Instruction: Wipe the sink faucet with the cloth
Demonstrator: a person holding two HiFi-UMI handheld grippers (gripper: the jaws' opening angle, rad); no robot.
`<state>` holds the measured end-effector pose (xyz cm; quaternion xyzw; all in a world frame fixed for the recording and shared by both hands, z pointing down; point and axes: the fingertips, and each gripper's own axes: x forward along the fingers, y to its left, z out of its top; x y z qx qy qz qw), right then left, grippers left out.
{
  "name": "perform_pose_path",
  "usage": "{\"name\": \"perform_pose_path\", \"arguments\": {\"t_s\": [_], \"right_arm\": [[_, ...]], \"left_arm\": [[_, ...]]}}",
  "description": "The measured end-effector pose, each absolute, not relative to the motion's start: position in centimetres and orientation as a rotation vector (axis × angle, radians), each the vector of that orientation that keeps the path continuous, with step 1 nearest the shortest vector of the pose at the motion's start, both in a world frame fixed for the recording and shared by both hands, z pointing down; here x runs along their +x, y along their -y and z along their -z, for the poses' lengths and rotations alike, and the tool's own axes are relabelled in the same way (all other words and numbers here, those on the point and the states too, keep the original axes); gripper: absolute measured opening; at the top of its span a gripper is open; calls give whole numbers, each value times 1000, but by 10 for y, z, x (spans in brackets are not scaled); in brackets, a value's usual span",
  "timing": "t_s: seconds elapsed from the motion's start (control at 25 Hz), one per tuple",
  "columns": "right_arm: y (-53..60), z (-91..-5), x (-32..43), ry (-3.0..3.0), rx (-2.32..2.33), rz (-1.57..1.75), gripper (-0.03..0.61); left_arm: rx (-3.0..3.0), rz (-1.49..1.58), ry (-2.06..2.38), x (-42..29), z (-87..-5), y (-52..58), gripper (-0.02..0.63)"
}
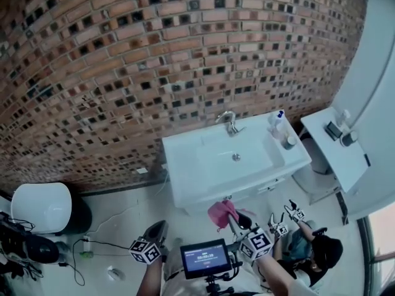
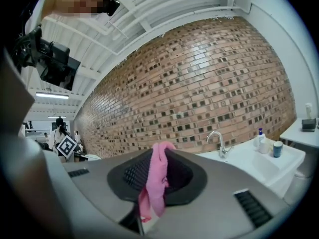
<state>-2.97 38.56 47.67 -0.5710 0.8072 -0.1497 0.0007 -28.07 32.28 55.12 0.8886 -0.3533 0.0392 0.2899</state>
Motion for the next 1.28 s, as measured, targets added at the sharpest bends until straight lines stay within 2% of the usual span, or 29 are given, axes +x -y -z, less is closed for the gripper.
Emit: {"name": "perform_pose_path", "arguments": {"t_s": [0.8, 1.28], "right_arm": [[-351, -446, -72, -2282, -1960, 454, 78], [-337, -463, -90, -2239, -2086, 473, 77]], "left_arm": [[2507, -165, 788, -324, -515, -255, -9], [2486, -196, 713, -345, -537, -236, -9]]}}
